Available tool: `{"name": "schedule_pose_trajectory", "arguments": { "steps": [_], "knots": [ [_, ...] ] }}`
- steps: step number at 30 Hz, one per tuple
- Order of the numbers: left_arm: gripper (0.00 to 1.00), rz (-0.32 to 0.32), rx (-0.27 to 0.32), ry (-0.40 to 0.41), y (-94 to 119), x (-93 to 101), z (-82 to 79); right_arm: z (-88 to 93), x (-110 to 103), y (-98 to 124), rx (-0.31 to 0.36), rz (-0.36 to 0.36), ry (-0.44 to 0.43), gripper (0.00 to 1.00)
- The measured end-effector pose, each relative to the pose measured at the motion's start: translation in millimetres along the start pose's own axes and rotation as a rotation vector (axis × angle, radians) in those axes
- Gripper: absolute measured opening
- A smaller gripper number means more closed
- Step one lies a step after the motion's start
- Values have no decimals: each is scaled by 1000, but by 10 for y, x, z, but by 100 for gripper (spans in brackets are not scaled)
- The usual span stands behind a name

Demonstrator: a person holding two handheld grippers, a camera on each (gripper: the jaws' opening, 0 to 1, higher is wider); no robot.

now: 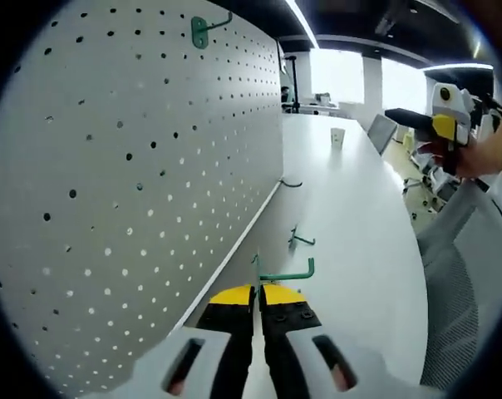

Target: Insert the hook assembly into the mounting plate slot until the hook locks in place.

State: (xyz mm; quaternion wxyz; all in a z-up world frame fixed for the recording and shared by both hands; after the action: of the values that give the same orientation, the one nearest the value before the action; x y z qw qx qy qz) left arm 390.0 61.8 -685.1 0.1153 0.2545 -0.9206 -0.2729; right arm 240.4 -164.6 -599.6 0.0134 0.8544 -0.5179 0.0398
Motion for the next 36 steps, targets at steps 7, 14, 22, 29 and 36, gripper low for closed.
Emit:
{"name": "schedule_pose_trajectory", "arguments": {
  "steps": [7,14,22,29,36],
  "knots": [
    [2,0,52,18,57,54,-58,-28,-15,-17,9,-2,-2,49],
    [2,0,147,43,116,122,-209,-76,-33,-42,22,-4,0,49],
    [2,2,233,35,201,218,-345,-146,-70,-64,35,-13,8,49],
    [2,10,294,49,262,279,-409,-164,-105,-73,41,-20,9,49],
    [2,26,368,67,339,362,-521,-204,-131,-95,48,-30,11,49]
  ]
}}
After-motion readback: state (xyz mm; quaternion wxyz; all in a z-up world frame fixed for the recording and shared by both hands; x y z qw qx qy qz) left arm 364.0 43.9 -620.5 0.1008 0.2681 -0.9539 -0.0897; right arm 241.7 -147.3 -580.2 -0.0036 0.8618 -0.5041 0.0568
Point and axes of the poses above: the point that each gripper's makers call its tool centre point, and the gripper's own axes: y roughly backward along the fingers, x roughly to its right, z roughly out of its underside, the point moved 5 cm from there along y, roughly backward along the fingers, and after that the axes turned 10 degrees about y, right-handed, at the moved point
